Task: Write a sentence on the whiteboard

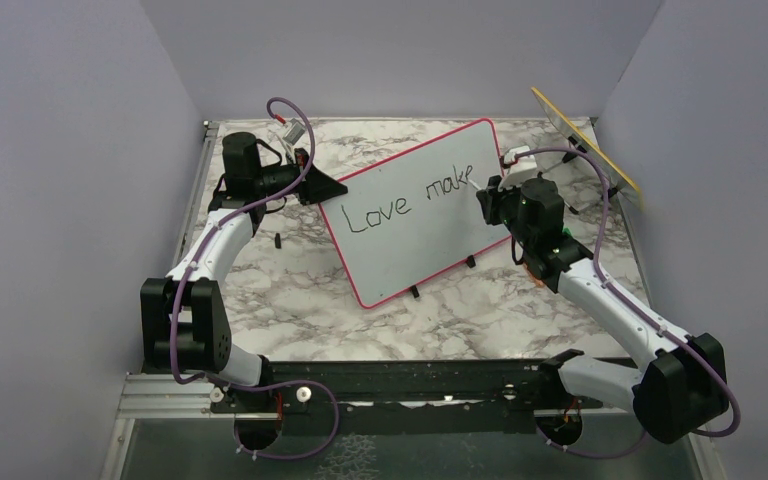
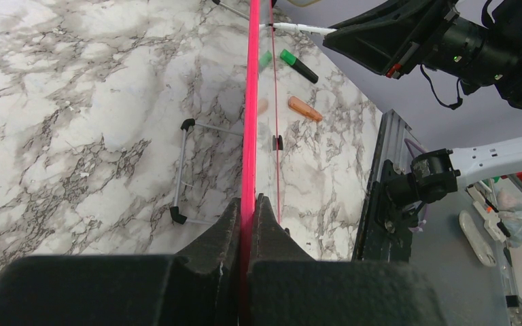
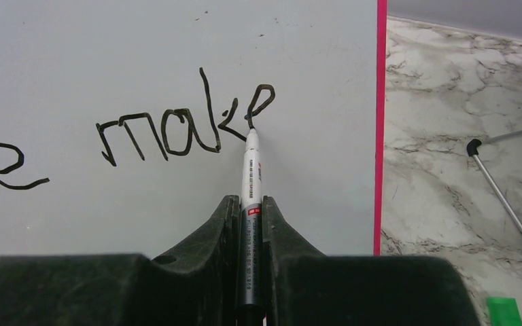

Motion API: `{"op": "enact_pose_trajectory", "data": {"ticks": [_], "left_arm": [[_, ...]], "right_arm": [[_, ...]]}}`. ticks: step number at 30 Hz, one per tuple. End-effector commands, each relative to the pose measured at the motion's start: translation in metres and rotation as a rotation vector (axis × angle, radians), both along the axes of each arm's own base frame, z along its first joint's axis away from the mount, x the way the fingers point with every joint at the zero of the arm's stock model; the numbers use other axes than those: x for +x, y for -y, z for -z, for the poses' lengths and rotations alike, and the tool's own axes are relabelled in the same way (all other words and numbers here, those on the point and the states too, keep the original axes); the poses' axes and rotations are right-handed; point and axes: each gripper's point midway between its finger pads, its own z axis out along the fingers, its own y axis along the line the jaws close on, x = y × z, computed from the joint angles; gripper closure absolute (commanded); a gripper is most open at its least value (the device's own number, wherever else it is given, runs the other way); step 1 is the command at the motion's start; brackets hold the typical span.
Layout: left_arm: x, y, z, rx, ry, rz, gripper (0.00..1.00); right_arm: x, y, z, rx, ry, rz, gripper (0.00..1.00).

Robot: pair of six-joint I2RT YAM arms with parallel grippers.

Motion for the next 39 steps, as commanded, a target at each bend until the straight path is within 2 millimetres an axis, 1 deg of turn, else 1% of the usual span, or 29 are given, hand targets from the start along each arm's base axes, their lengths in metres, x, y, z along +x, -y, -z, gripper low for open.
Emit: {"op": "enact_pose_trajectory", "data": {"ticks": [1,16,22,26,30,39], "left_arm": [[0.003,-0.002,0.036,0.064,-0.058,-0.027,1.00],[0.003,-0.002,0.035,0.065,-0.055,-0.028,1.00],[0.003,-0.002,0.035,0.066,-0.057,-0.027,1.00],[0.004,-0.002,0.036,0.066,-0.059,-0.027,1.00],[0.004,-0.002,0.037,0.066,-0.061,-0.027,1.00],[0.004,-0.002,0.036,0.067,-0.059,-0.032,1.00]], "right_arm": [[-0.006,0.010,0.018,-0.021,-0.056,0.038,0.99],[-0.002,0.018,0.018,-0.030,-0.045,0.092,0.99],[0.002,0.021,0.015,-0.010,-0.015,0.121,0.99],[0.005,0.018,0.010,0.012,0.009,0.116,0.99],[0.004,0.018,0.002,0.029,0.035,0.117,0.99],[0.003,0.025,-0.034,0.068,0.144,0.139,0.99]]}}
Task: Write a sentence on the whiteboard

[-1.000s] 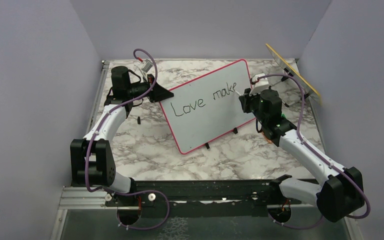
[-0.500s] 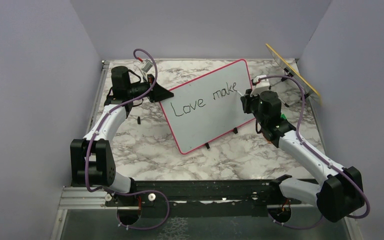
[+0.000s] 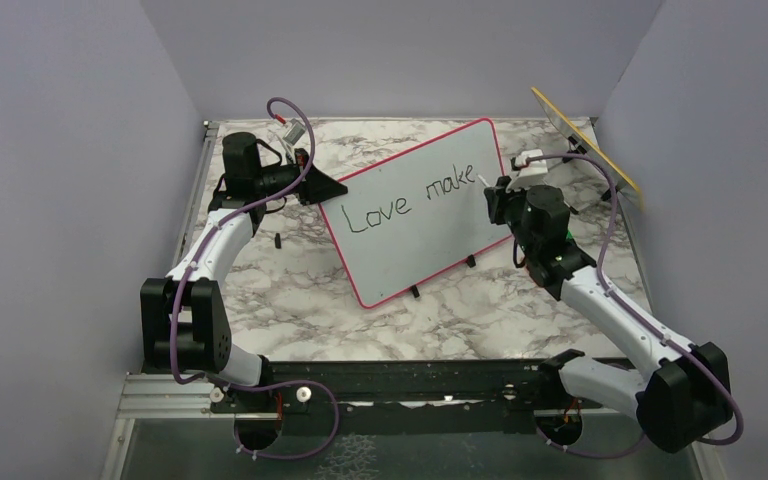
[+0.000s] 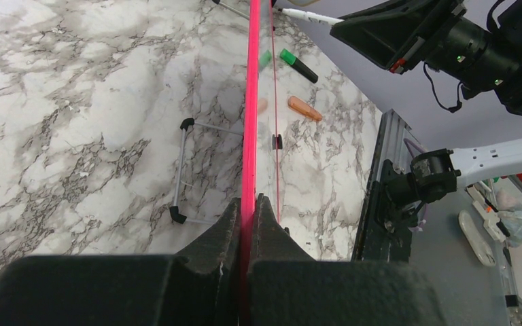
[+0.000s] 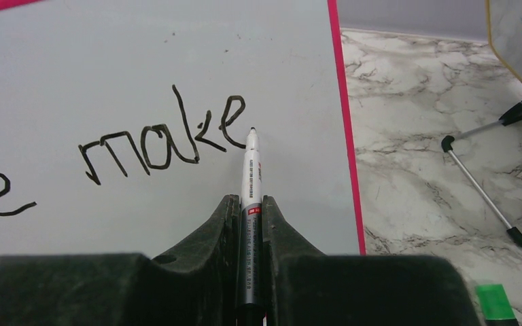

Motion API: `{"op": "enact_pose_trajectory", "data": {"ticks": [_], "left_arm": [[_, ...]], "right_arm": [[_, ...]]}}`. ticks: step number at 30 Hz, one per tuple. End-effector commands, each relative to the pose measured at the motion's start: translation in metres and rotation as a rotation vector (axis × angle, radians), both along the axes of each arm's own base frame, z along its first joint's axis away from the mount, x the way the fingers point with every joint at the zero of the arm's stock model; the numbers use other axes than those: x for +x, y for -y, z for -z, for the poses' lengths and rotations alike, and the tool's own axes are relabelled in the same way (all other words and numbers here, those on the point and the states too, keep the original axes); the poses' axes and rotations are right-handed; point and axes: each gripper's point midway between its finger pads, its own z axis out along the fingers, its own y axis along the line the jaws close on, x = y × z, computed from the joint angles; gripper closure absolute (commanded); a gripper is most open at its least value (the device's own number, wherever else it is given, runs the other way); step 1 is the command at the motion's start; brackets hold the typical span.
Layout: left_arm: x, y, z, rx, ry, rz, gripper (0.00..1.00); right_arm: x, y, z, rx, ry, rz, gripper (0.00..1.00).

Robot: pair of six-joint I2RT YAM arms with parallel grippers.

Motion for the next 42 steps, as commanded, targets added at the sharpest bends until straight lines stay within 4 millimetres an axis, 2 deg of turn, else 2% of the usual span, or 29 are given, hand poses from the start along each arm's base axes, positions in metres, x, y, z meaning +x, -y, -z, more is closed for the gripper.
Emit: {"op": "enact_pose_trajectory", "data": {"ticks": [1,4,15,24,42], "left_arm": [[0.004,-0.002,0.036,0.066,-0.058,-0.032,1.00],[0.004,-0.002,0.035,0.066,-0.058,-0.031,1.00],[0.004,-0.002,0.036,0.065,-0.059,-0.030,1.00],[0.004,-0.002,0.035,0.066,-0.059,-0.031,1.00],[0.004,-0.002,0.036,0.065,-0.058,-0.028,1.00]], "right_arm": [[0.004,0.008,-0.031,0.037,0.107,0.039,0.99],[0.009,0.008,-0.035,0.037,0.121,0.039,0.99],[0.025,0.008,-0.030,0.039,0.117,0.044,0.99],[0.029,0.010,-0.031,0.046,0.125,0.045,0.99],[0.031,-0.007,-0.031,0.044,0.106,-0.048,0.99]]}}
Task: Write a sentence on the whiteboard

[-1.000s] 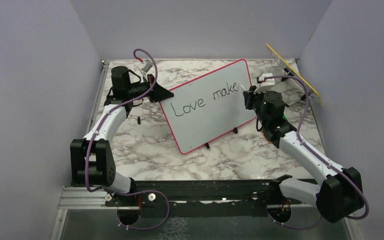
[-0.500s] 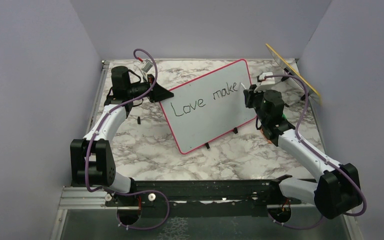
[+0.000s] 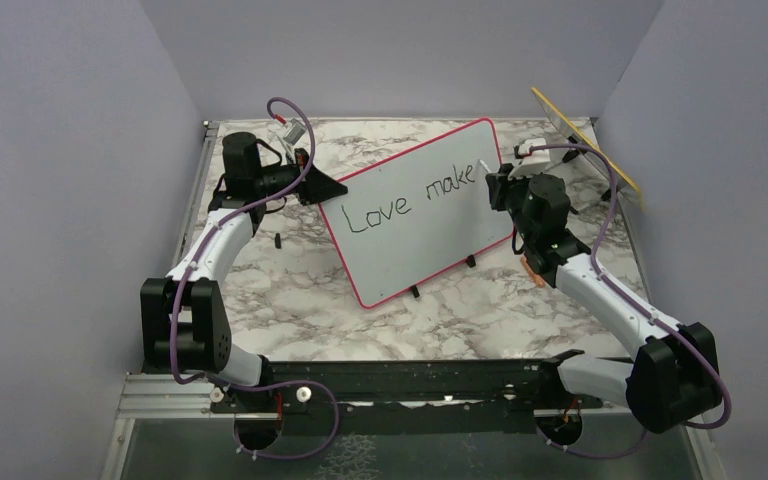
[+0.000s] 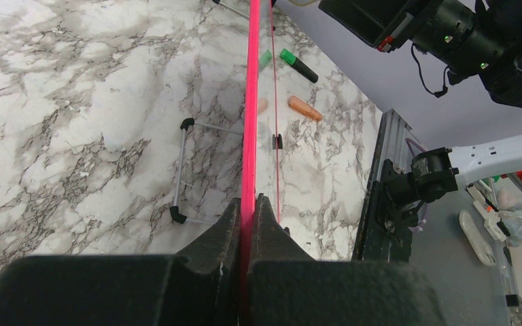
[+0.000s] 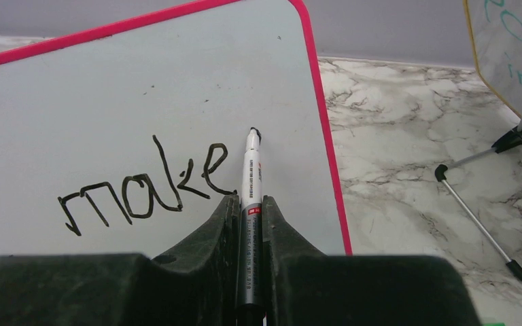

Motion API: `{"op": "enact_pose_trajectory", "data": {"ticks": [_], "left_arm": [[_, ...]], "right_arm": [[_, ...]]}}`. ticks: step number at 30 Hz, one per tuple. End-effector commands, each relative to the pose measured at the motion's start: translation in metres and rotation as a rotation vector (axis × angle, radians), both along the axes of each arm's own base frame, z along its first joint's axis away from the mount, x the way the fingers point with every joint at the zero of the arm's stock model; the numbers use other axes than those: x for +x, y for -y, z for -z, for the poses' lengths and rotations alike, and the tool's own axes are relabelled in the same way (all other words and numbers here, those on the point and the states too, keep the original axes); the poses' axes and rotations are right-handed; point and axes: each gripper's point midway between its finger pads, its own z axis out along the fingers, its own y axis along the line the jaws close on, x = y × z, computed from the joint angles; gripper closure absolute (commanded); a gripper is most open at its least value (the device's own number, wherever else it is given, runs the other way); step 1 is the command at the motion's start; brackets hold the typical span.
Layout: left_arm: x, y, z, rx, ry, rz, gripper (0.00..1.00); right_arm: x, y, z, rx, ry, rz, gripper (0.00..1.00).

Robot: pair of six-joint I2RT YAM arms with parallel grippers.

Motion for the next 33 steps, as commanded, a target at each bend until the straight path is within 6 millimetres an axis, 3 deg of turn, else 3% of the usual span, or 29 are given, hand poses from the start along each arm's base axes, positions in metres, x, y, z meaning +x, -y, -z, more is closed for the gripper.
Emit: {"op": "enact_pose_trajectory", "data": {"ticks": [1,16,28,33], "left_arm": [[0.004,-0.002,0.036,0.065,-0.059,-0.029,1.00],[0.004,-0.002,0.036,0.065,-0.061,-0.032,1.00],[0.004,-0.003,0.036,0.064,-0.061,-0.031,1.00],[0.004,-0.003,0.035,0.065,-0.059,-0.032,1.00]], "right_arm": [[0.002,-0.013,-0.018,0.015,0.035,-0.071,0.99],[-0.019,-0.008,0.015,0.001,-0.089,-0.076,0.99],[-0.017,0.013,0.024,-0.023,-0.088,0.038,0.99],[-0.018,0.013,0.028,-0.026,-0.105,0.037,0.99]]}}
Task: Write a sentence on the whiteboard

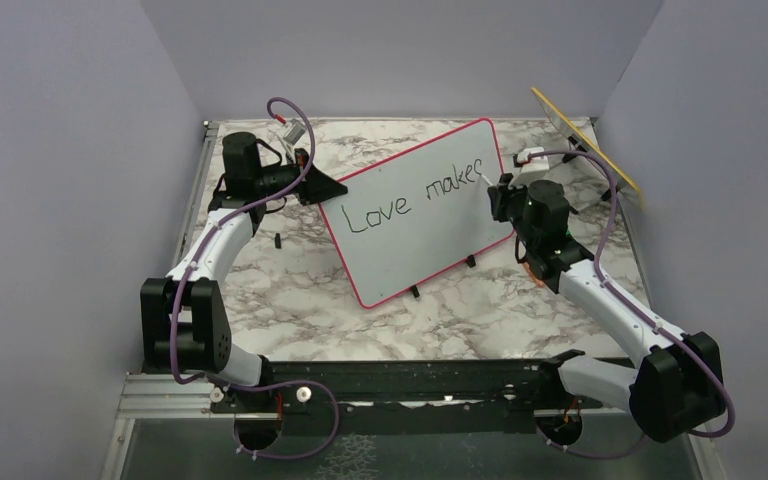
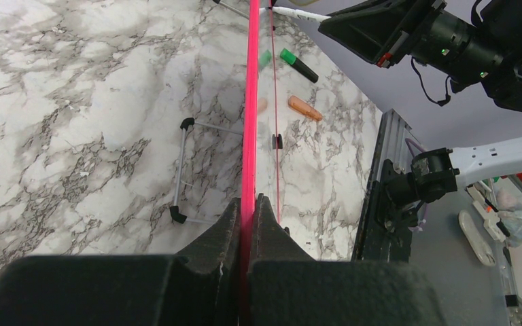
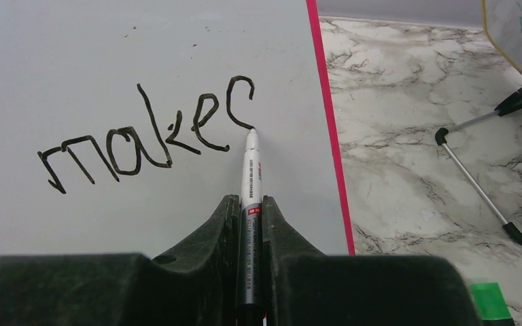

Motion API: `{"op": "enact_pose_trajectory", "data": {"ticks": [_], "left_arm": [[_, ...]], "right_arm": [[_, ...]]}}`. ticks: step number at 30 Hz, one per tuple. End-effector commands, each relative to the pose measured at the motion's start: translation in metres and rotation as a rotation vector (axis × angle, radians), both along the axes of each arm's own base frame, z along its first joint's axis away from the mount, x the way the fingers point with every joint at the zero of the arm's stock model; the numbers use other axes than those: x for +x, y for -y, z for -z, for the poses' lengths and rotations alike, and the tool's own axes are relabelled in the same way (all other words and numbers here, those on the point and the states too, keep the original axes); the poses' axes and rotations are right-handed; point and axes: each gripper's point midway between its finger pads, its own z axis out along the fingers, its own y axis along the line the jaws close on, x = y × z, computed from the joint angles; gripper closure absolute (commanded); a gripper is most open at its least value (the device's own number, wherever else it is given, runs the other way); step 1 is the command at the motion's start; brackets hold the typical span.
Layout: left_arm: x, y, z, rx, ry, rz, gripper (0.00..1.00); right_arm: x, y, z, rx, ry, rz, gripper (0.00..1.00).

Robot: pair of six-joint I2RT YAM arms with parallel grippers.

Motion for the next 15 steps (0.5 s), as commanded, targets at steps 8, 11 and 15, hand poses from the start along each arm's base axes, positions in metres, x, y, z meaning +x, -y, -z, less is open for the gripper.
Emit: {"op": "enact_pose_trajectory", "data": {"ticks": [8,11,15], "left_arm": [[0.004,-0.003,0.035,0.065,-0.057,-0.033,1.00],[0.003,-0.002,0.035,0.064,-0.059,-0.030,1.00],[0.004,-0.003,0.035,0.065,-0.058,-0.032,1.00]], "right_arm": [[-0.008,0.001,0.015,-0.001,-0.071,0.002,0.99],[-0.010,-0.002,0.015,0.005,-0.084,-0.020,0.99],[-0.014,-0.010,0.011,0.021,-0.087,-0.066,0.99]]}}
